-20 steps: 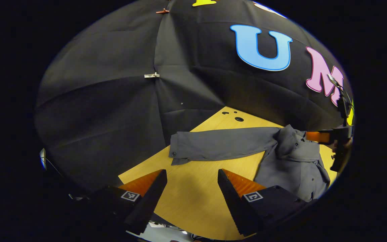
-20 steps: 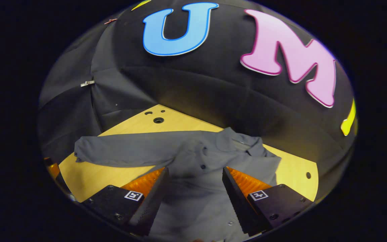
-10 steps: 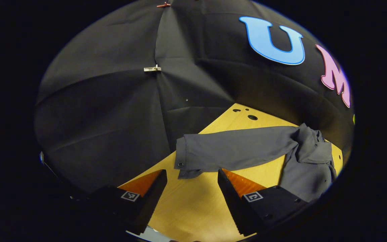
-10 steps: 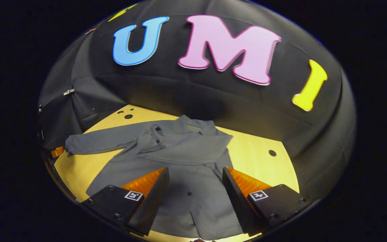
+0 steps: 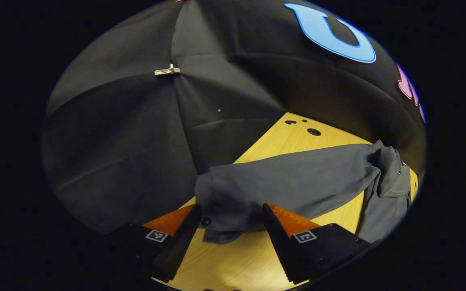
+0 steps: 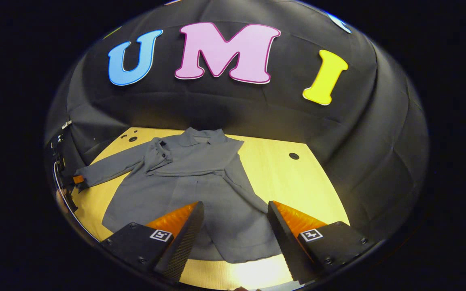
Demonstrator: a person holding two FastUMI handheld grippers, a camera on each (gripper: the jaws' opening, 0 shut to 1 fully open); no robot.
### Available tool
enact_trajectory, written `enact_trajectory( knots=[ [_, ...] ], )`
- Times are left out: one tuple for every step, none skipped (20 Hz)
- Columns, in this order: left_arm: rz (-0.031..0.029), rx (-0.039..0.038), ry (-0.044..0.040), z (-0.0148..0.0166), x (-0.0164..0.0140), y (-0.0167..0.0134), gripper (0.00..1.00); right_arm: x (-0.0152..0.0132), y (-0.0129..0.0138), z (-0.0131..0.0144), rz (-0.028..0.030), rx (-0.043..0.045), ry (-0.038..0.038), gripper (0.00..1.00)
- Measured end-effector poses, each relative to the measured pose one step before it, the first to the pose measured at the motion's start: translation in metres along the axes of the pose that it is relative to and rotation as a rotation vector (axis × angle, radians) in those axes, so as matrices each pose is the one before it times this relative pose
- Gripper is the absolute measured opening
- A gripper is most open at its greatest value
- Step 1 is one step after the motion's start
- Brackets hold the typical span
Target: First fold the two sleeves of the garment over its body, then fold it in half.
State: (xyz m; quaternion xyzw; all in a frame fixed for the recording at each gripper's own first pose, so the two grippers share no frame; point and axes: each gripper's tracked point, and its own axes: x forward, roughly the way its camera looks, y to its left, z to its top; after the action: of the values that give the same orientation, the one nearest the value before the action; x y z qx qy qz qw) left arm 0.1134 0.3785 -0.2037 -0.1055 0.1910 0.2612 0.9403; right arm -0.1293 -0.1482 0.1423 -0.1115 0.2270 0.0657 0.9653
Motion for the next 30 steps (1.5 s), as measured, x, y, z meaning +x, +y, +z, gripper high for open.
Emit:
enact_trajectory(
  knots=[
    [0.00376,0.01342,0.01384,-0.00364,0.00593,-0.00222,0.96,-0.00660,-0.00195,-0.00180,-0.00357,0.00102,-0.00262,0.98],
    [0.00370,0.01338,0.01493,-0.00238,0.00527,-0.00226,0.95,-0.00656,-0.00283,-0.00133,-0.00646,-0.00331,-0.00189,0.98],
    [0.00204,0.01151,0.01188,-0.00346,0.00442,-0.00214,0.95,-0.00502,-0.00415,-0.00172,-0.00913,-0.00425,-0.00055,0.98],
    [0.00353,0.00662,0.01168,-0.00166,0.00350,-0.00053,0.95,-0.00429,-0.00289,-0.00241,-0.00589,0.00036,0.00117,0.98],
    [0.00324,0.00292,0.01280,-0.00323,0.00341,-0.00112,0.95,-0.00440,-0.00191,-0.00312,-0.00199,0.00760,0.00457,0.98],
    [0.00333,0.00513,0.02110,-0.00443,0.00309,-0.00063,0.95,-0.00637,-0.00180,-0.00301,-0.00158,0.01650,0.00972,0.98],
    [-0.00531,-0.00409,-0.00210,-0.00032,0.00070,-0.00155,0.96,-0.00284,-0.00037,-0.00299,0.00192,0.02833,0.01067,0.98],
    [-0.00461,-0.00462,-0.00230,0.00324,0.00231,-0.00067,0.98,-0.00435,-0.00004,-0.00379,0.00319,0.02965,0.00878,0.98],
    [-0.01103,-0.00849,-0.00044,-0.00224,-0.00186,-0.00125,0.95,-0.00309,0.00005,-0.00041,0.00174,0.02297,0.00370,0.98],
    [-0.00652,-0.00545,-0.00112,0.00246,0.00086,-0.00087,0.94,-0.00091,-0.00103,0.00007,0.00108,0.01136,-0.00232,0.98],
    [-0.01235,0.01066,-0.00238,-0.00286,0.00180,-0.00084,0.90,0.00069,-0.00215,0.00059,-0.00185,-0.00264,-0.00547,0.98],
    [-0.01872,0.01415,0.00679,0.00088,0.00138,-0.00421,0.89,-0.00101,-0.00328,-0.00058,-0.00309,-0.01088,-0.00694,0.98],
    [-0.01271,0.02153,0.00306,0.00027,-0.00006,-0.00382,0.80,0.00065,-0.00249,0.00151,-0.00282,-0.01103,-0.00701,0.98],
    [-0.01975,0.01916,0.00874,-0.00021,0.00031,-0.00500,0.74,0.00155,-0.00082,-0.00003,0.00071,-0.00420,-0.00447,0.98],
    [-0.01000,0.01636,0.00444,0.00108,0.00044,-0.00631,0.57,0.00130,-0.00010,-0.00098,0.00468,0.00468,0.00147,0.98],
    [0.00335,0.01470,0.00721,-0.00015,0.00129,-0.00447,0.41,-0.00024,0.00017,-0.00262,0.00658,0.00715,0.00363,0.98],
    [0.01308,0.01359,0.00442,0.00061,-0.00186,-0.00182,0.24,0.00103,-0.00110,-0.00132,0.00426,0.00212,0.00214,0.98],
    [0.01858,0.01060,0.00970,0.00173,-0.00025,-0.00180,0.14,0.00097,-0.00251,-0.00271,0.00241,-0.00512,0.00219,0.98],
    [0.00772,-0.00645,0.01683,-0.00012,-0.00158,-0.00318,0.11,0.00217,-0.00206,-0.00013,0.00233,-0.00884,-0.00173,0.98],
    [-0.01398,-0.03194,0.01484,0.00092,-0.00215,-0.00709,0.08,0.00156,-0.00258,-0.00031,0.00051,-0.00943,-0.00254,0.98],
    [-0.02205,-0.04420,0.00307,0.00165,-0.00356,-0.00908,0.06,0.00375,-0.00243,-0.00119,0.00292,-0.00154,0.00266,0.98],
    [-0.01360,-0.03328,-0.00078,0.00299,-0.00167,-0.00686,0.06,0.00111,-0.00146,-0.00262,0.00530,0.00539,0.00713,0.98],
    [-0.00385,-0.01540,-0.00229,0.00036,-0.00304,-0.00278,0.06,0.00364,-0.00033,-0.00169,0.00445,0.00939,0.00804,0.98],
    [-0.00341,-0.00099,-0.00859,0.00223,-0.00357,-0.00338,0.06,0.00111,-0.00202,-0.00242,0.00342,0.00821,0.00363,0.98],
    [-0.01152,-0.00104,-0.01626,0.00514,-0.00381,-0.00537,0.06,0.00200,-0.00149,0.00087,-0.00053,0.00629,-0.00112,0.98],
    [-0.02170,-0.00246,-0.02172,0.00814,-0.00634,-0.00652,0.06,0.00108,-0.00161,-0.00093,0.00145,0.00348,-0.00111,0.98],
    [-0.02380,-0.00202,-0.02486,0.00896,-0.00726,-0.01084,0.06,0.00155,-0.00171,-0.00075,0.00142,0.00043,0.00098,0.98],
    [-0.01685,0.00212,-0.02902,0.01123,-0.00464,-0.00821,0.05,0.00101,-0.00231,-0.00193,0.00008,-0.00061,0.00224,0.98],
    [-0.01676,0.00589,-0.02541,0.01250,-0.00590,-0.00857,0.06,0.00225,-0.00243,0.00005,-0.00053,0.00188,0.00168,0.98],
    [-0.01866,0.00828,-0.02000,0.01251,-0.00365,-0.01027,0.06,0.00177,-0.00262,-0.00108,-0.00136,0.00555,0.00078,0.98]
  ],
)
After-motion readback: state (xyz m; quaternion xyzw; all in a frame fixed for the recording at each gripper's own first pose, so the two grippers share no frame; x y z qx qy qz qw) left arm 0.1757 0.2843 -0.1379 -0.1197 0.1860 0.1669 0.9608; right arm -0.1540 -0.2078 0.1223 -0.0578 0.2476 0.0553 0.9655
